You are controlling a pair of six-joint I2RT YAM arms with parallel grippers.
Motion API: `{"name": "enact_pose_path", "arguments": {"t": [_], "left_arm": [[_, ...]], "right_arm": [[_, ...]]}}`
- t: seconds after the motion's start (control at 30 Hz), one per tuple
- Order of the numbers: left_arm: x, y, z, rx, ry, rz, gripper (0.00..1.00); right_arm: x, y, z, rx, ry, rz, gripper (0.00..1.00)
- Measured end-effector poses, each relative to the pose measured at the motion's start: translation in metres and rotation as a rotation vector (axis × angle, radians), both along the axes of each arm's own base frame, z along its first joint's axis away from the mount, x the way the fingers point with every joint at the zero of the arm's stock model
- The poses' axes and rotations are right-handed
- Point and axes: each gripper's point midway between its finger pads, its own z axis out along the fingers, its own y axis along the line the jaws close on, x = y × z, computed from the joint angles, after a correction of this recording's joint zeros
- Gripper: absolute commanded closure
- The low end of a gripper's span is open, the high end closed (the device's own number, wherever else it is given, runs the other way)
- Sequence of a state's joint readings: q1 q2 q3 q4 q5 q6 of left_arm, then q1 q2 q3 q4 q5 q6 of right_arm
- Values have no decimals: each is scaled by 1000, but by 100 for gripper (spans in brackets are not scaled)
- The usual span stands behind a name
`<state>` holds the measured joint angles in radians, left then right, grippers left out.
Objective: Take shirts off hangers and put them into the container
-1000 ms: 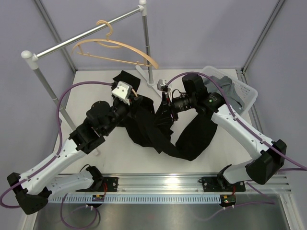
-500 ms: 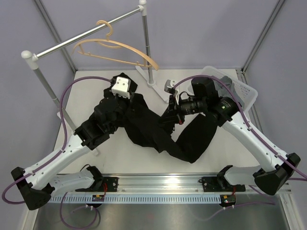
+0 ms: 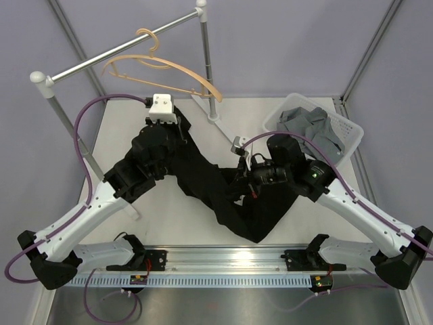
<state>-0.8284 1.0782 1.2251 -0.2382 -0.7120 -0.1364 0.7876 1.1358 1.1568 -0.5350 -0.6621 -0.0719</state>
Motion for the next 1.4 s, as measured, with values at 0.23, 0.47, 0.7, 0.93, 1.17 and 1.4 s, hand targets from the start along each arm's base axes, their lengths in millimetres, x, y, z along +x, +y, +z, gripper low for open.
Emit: {"name": "enact_pose_path", "arguments": {"t": [0.23,0.47,0.7,0.93,1.17,1.4], "left_arm": [[1,11,4,-1,-7,60,100],[11,16,-2,-29,1,161,100],[27,3,-8,-66,20,207,100],[34,2,6,-94,-4,248,100],[38,2,10,-118,-26,274,100],[40,2,9,-117,-28,278,100]], "right_arm": [[-5,-14,3,33,-6,-81,100],[-11,-16,24,92,9,-109,100],[-25,-4,33,113,38,-69,98],[-24,5,13,69,86,-108,97],[-23,3,9,71,108,-161,72],[-32,4,-4,47,138,-157,26]]}}
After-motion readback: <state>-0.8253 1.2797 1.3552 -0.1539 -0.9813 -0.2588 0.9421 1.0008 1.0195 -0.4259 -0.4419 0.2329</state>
